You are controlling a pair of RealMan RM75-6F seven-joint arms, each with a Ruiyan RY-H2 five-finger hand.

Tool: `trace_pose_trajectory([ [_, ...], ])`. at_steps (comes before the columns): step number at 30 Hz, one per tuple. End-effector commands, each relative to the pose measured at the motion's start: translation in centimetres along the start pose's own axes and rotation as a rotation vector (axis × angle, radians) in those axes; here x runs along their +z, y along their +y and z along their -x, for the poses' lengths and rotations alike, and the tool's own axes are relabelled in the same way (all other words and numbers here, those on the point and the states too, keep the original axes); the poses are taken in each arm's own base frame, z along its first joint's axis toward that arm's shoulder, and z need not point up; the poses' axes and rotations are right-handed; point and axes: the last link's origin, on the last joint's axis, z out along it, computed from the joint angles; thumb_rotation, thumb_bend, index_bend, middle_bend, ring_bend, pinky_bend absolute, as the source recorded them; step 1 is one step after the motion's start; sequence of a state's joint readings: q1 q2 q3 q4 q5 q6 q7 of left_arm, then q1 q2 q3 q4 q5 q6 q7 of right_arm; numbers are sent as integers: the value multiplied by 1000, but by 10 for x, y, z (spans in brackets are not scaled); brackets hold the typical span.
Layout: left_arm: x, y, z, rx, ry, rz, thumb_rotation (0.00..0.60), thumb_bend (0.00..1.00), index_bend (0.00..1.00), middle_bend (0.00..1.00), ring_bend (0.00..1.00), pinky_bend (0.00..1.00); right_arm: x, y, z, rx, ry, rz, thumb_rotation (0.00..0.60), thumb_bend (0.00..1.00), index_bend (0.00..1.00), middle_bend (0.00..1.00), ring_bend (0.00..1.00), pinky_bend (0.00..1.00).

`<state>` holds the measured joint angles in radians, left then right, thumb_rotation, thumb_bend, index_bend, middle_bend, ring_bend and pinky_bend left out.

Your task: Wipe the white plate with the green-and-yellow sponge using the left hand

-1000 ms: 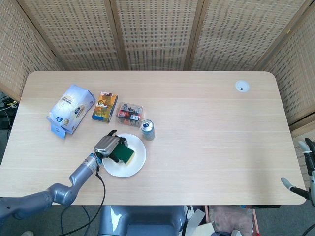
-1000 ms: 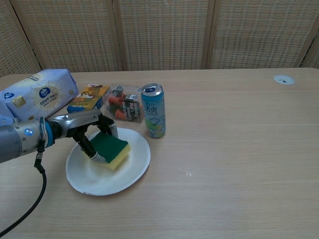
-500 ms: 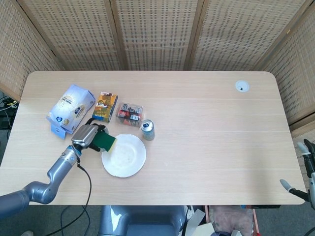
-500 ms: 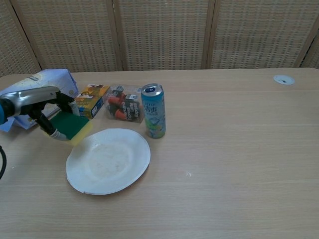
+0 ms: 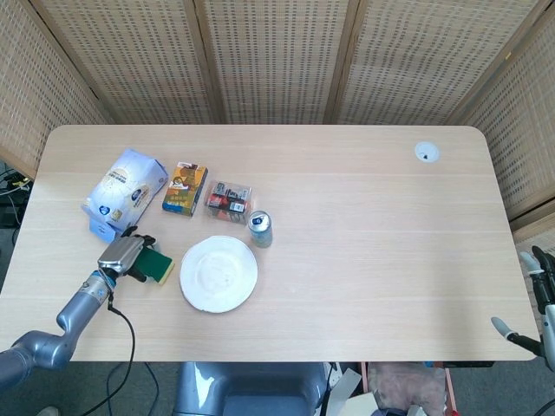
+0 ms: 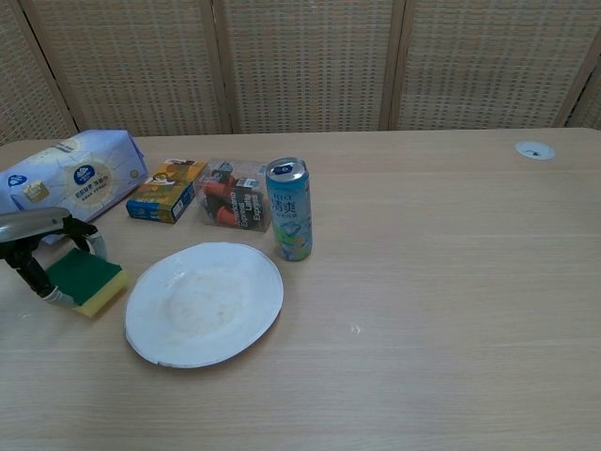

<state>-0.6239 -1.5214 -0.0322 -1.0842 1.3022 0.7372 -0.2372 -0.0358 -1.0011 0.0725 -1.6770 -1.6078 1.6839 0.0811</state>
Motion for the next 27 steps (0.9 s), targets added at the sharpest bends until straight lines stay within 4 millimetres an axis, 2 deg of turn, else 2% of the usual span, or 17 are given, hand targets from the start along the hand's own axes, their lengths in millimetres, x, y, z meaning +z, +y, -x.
trace_pose_trajectory([
  [1,-2,7,-3,-5,-4,34,600,0,0,0,0,0,0,0,0,1,0,1,600,0,0,0,0,0],
  [8,-24,18,-37,-20,41,74,600,0,0,0,0,0,-1,2,-4,17,9,2,600,0,0,0,0,0],
  [9,-33,23,-49,-27,83,92,600,0,0,0,0,0,-2,2,-5,24,11,1,600,0,0,0,0,0],
  [12,-61,28,-68,-39,162,117,600,0,0,0,0,0,-3,3,-7,33,13,-3,600,0,0,0,0,0],
  [15,-90,27,-78,-36,253,112,600,0,0,0,0,0,-3,4,-8,41,14,-1,600,0,0,0,0,0],
  [19,-126,21,-75,-4,338,61,600,0,0,0,0,0,-3,6,-10,48,21,-3,600,0,0,0,0,0],
  [24,-172,12,-61,15,462,-71,600,0,0,0,0,0,-3,6,-10,47,28,-6,600,0,0,0,0,0],
  [27,-187,10,-56,36,509,-119,600,0,0,0,0,0,-3,6,-9,44,28,-6,600,0,0,0,0,0],
])
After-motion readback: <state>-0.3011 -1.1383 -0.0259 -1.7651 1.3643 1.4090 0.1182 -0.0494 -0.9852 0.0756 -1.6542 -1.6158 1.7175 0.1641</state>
